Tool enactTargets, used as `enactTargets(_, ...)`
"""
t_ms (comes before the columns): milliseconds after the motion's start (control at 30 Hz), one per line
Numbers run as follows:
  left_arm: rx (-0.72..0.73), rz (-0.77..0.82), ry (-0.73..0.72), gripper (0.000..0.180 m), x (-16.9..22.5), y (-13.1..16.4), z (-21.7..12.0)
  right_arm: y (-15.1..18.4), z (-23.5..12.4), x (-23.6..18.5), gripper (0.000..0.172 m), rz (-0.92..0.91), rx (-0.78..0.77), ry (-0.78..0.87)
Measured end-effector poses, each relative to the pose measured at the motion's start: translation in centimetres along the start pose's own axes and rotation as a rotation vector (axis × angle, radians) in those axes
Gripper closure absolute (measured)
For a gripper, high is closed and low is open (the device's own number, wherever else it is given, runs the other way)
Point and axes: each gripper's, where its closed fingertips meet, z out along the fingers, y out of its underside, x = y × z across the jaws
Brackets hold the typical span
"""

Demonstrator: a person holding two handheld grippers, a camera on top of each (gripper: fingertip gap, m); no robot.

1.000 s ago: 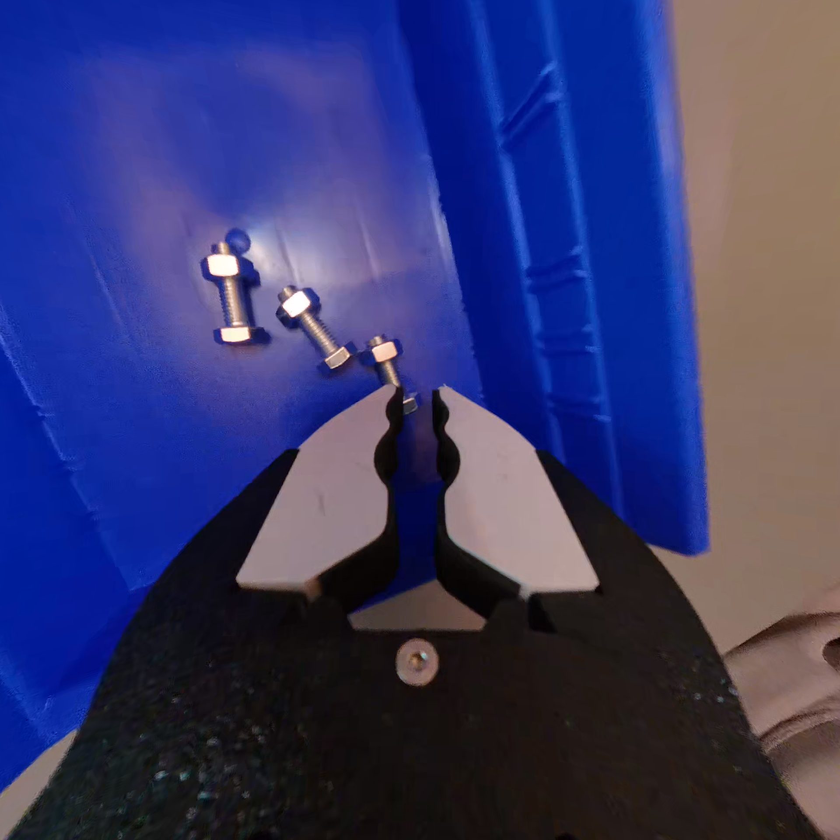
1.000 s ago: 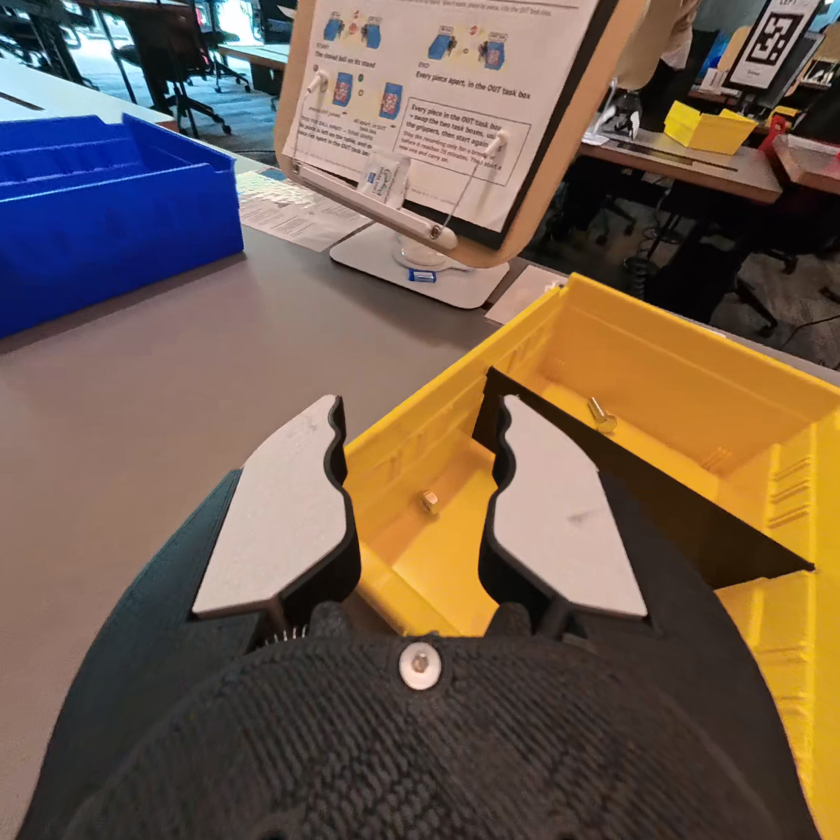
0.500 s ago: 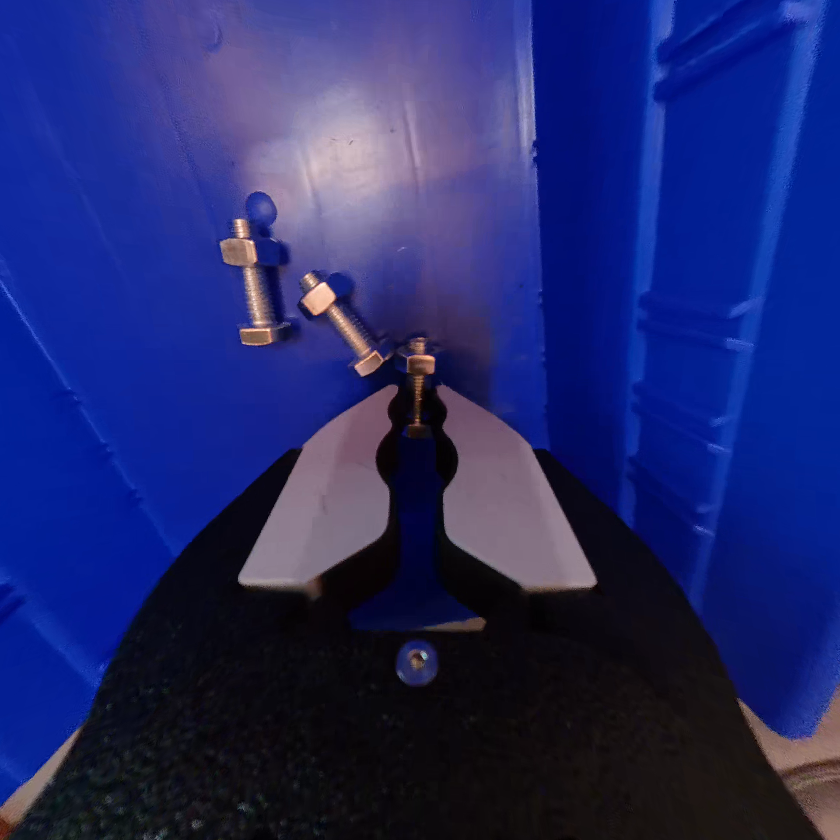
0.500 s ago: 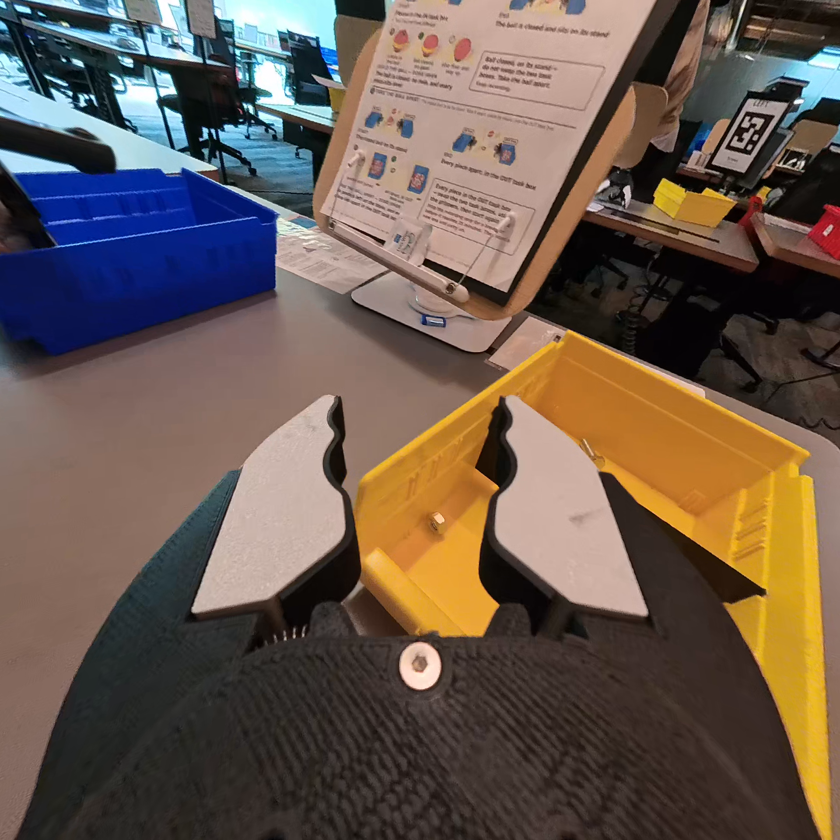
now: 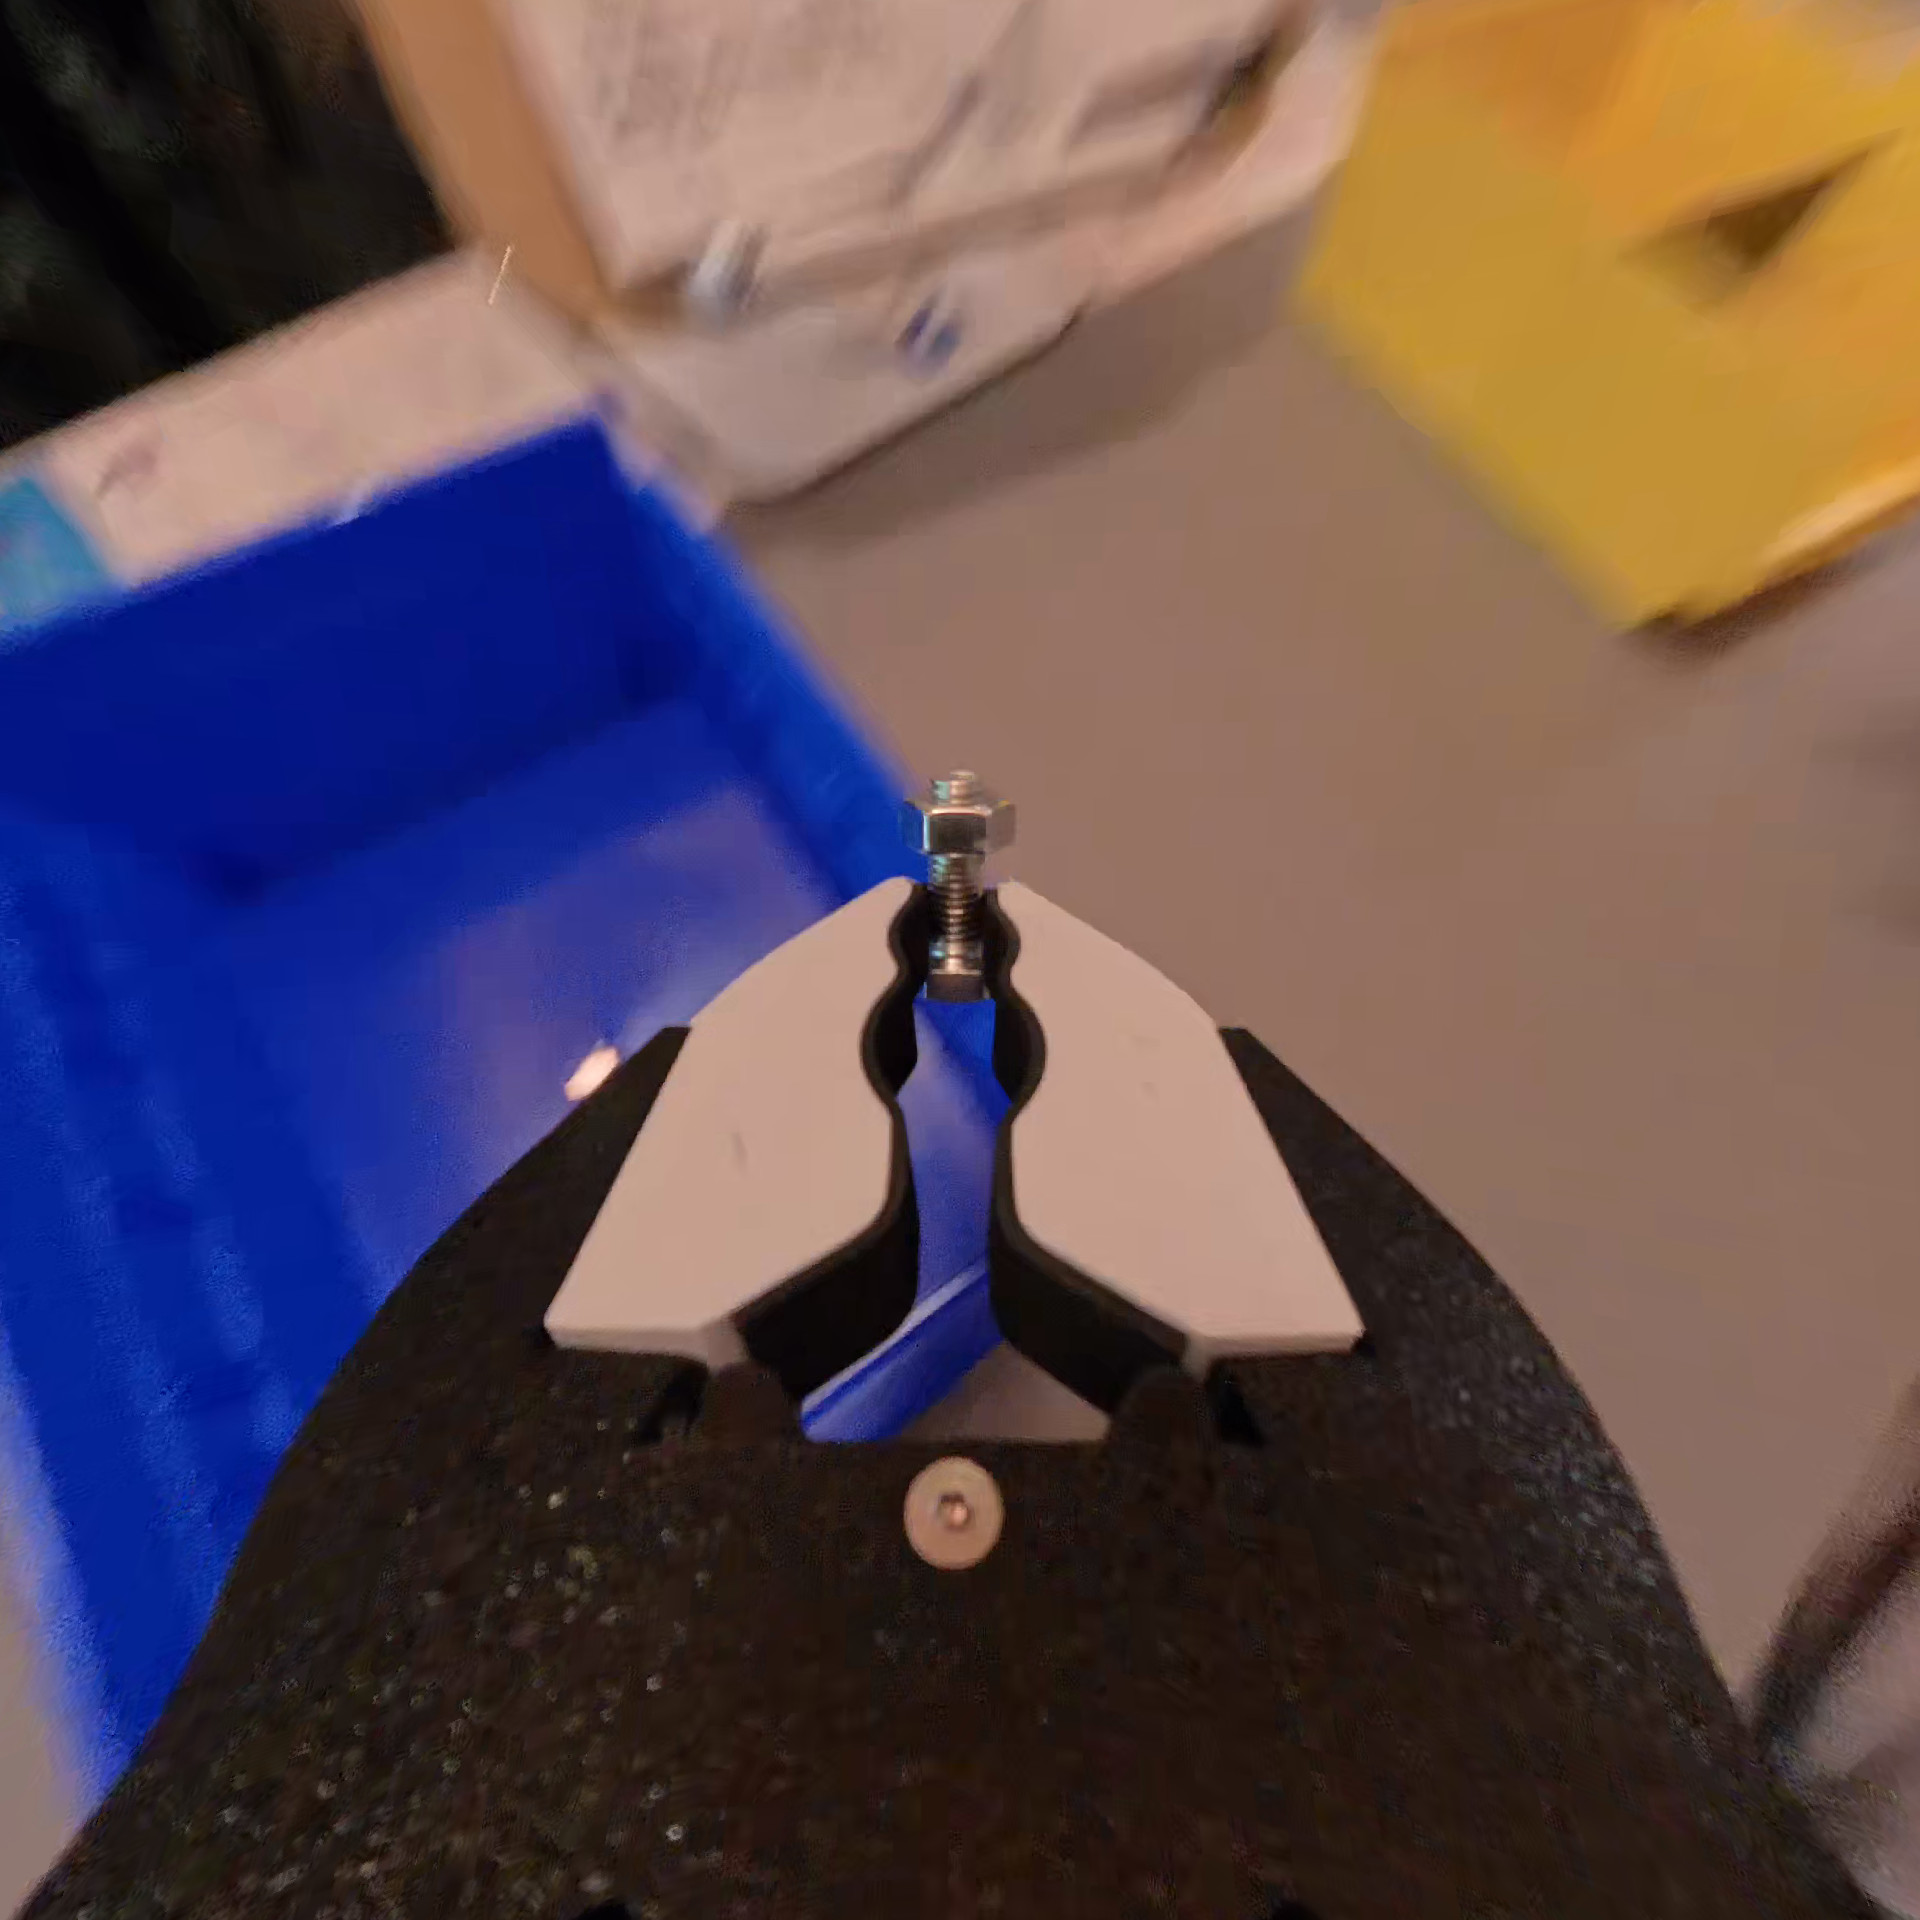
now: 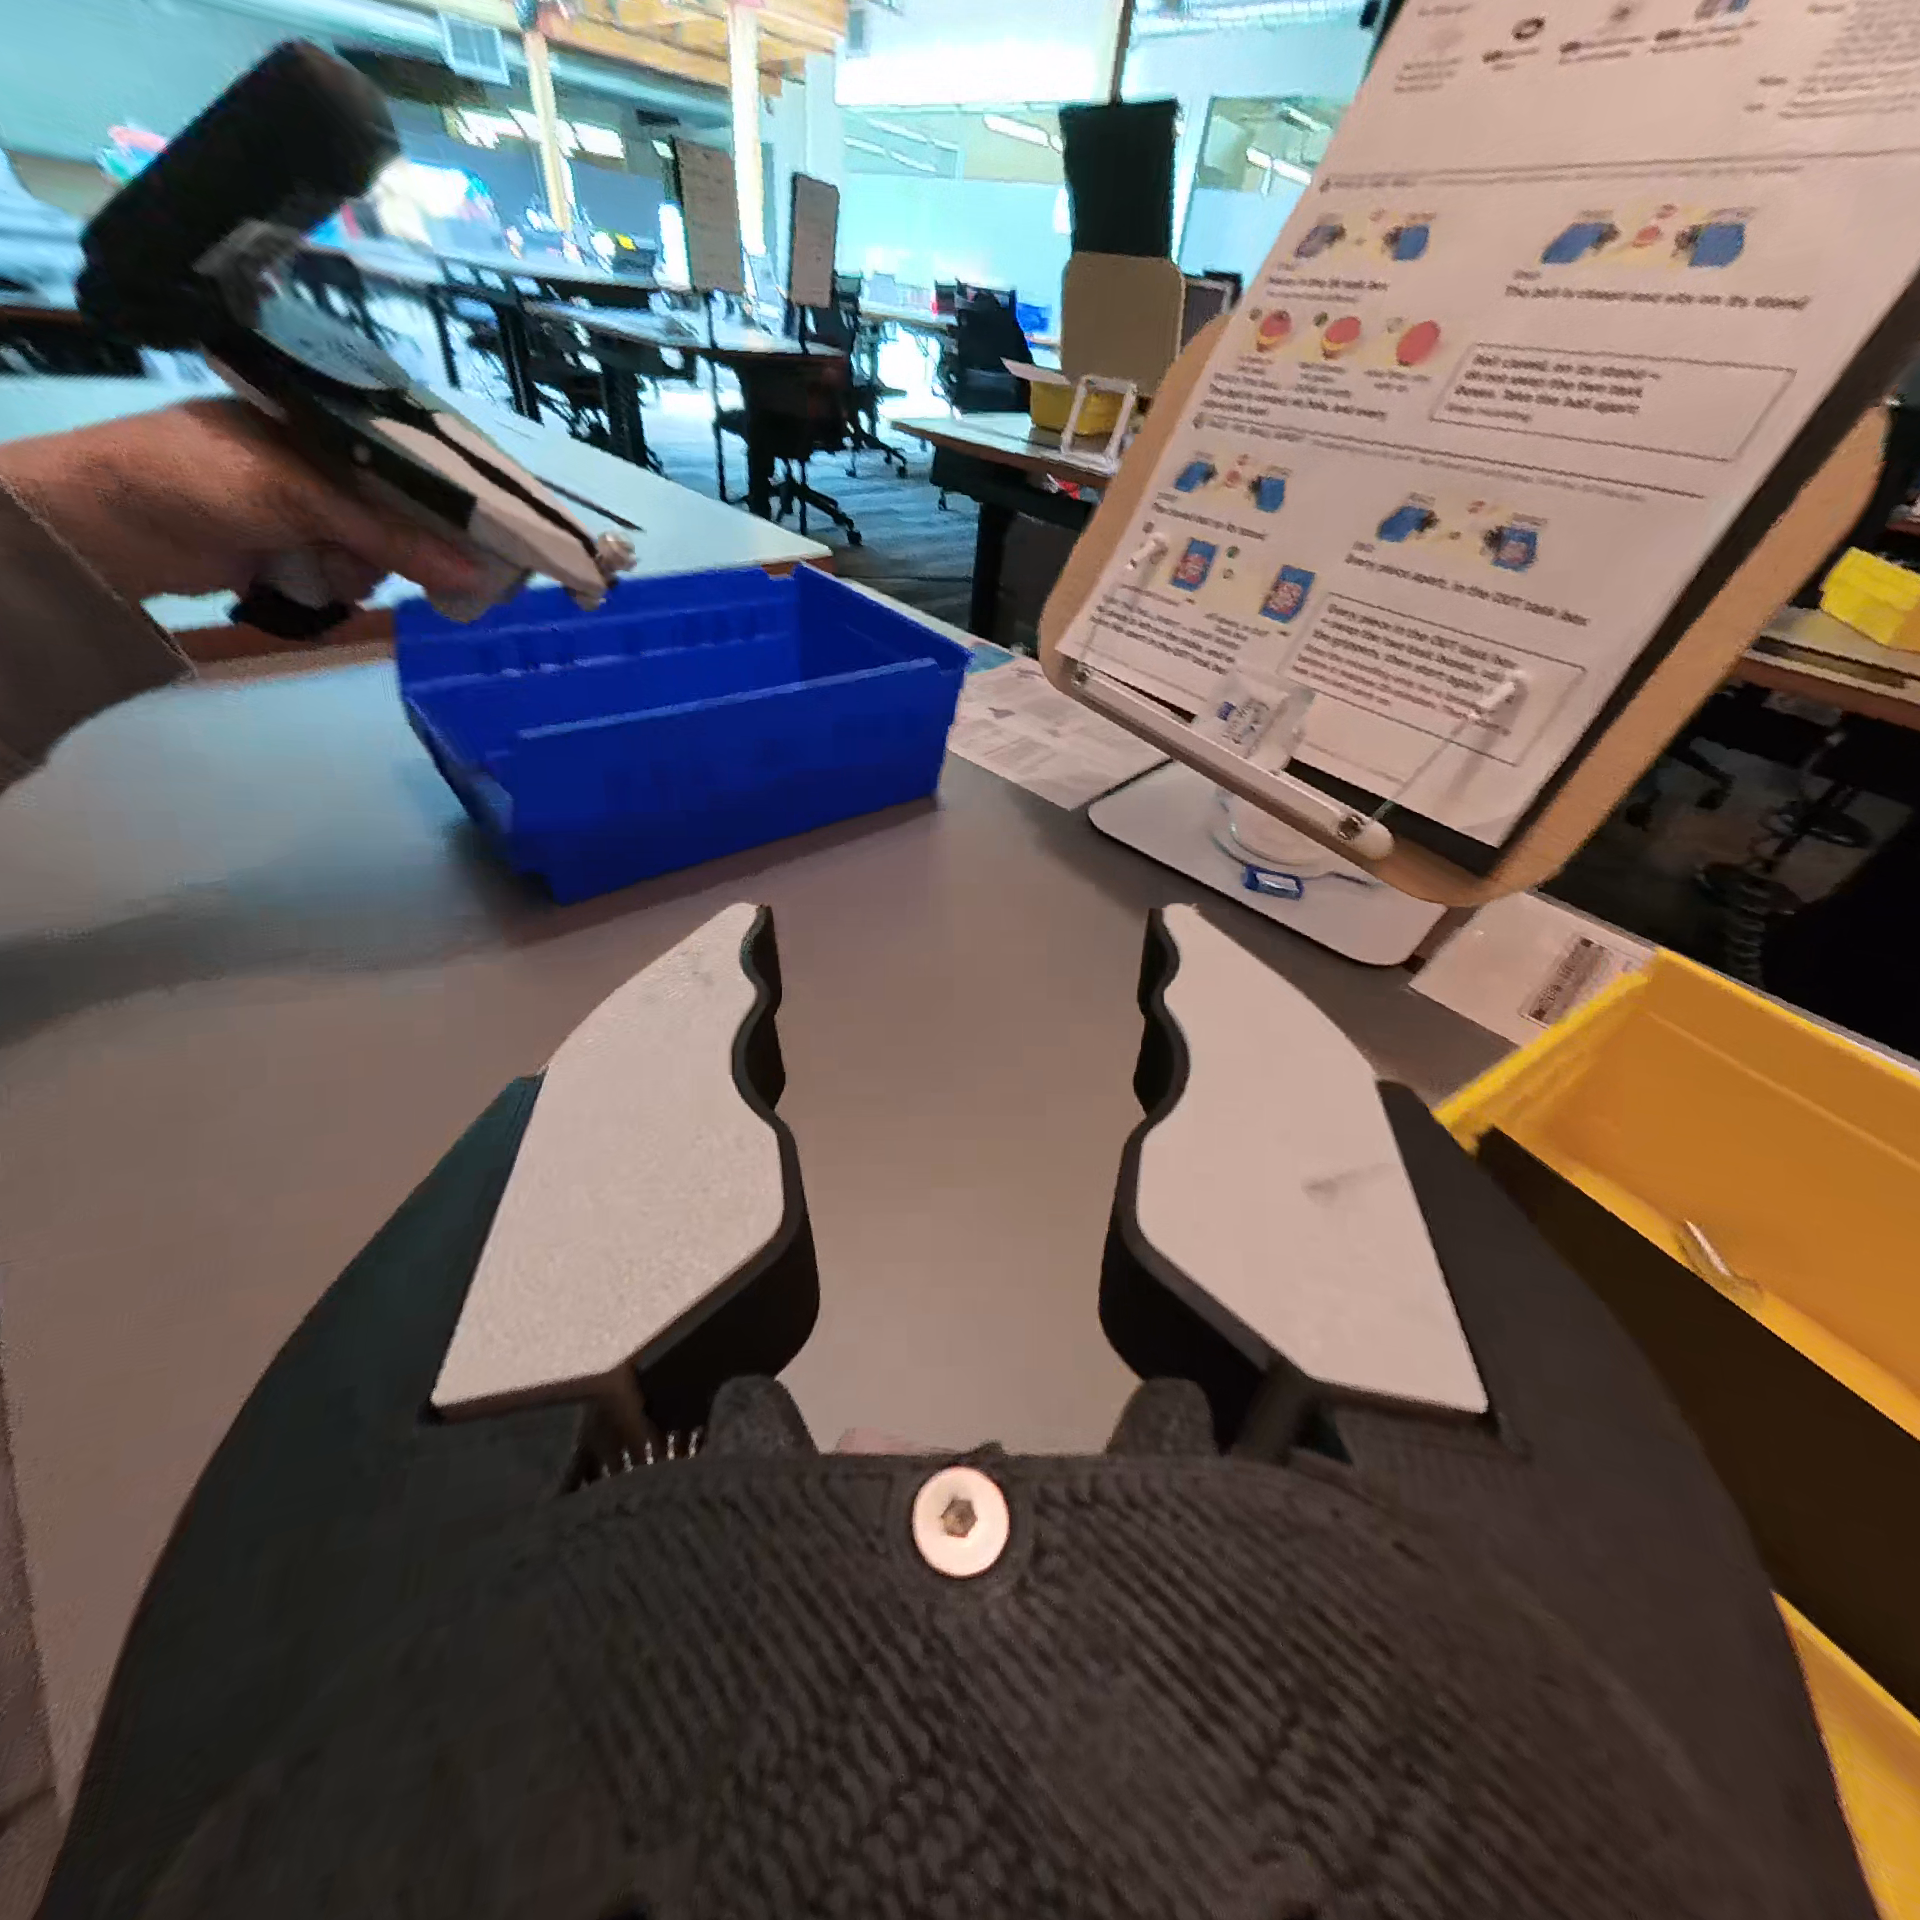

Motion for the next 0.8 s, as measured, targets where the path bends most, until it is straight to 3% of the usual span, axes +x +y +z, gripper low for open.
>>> enactTargets(33, 0.113, 0.009, 0.09, 0.172, 2.3, -1.6, -0.7, -0.3, 0.4, -0.8, 0.105, 0.016, 0.027, -0.021)
enactTargets(133, 0.356, 0.042, 0.329, 0.172, 9.2, -4.0, -1.4, -0.9, 2.0, -3.8, 0.103, 0.086, 0.102, -0.111)
enactTargets(300, 0.557, 0.098, 0.61, 0.172, 17.7, -2.3, 2.0, -1.1, 4.0, -8.4, 0.11, 0.148, 0.185, -0.202)
enactTargets(500, 0.594, 0.097, 0.746, 0.172, 20.5, 1.2, 6.4, 2.2, 4.2, -9.2, 0.123, 0.117, 0.183, -0.16)
enactTargets(567, 0.591, 0.136, 0.783, 0.172, 21.5, 1.4, 6.3, 2.8, 4.3, -9.7, 0.126, 0.17, 0.198, -0.206)
enactTargets(633, 0.6, 0.229, 0.732, 0.172, 21.6, 1.3, 6.4, 3.2, 4.4, -10.5, 0.131, 0.184, 0.212, -0.264)
enactTargets(800, 0.701, 0.249, 0.7, 0.172, 21.7, 0.6, 4.9, 2.9, 5.0, -11.1, 0.131, 0.157, 0.24, -0.25)
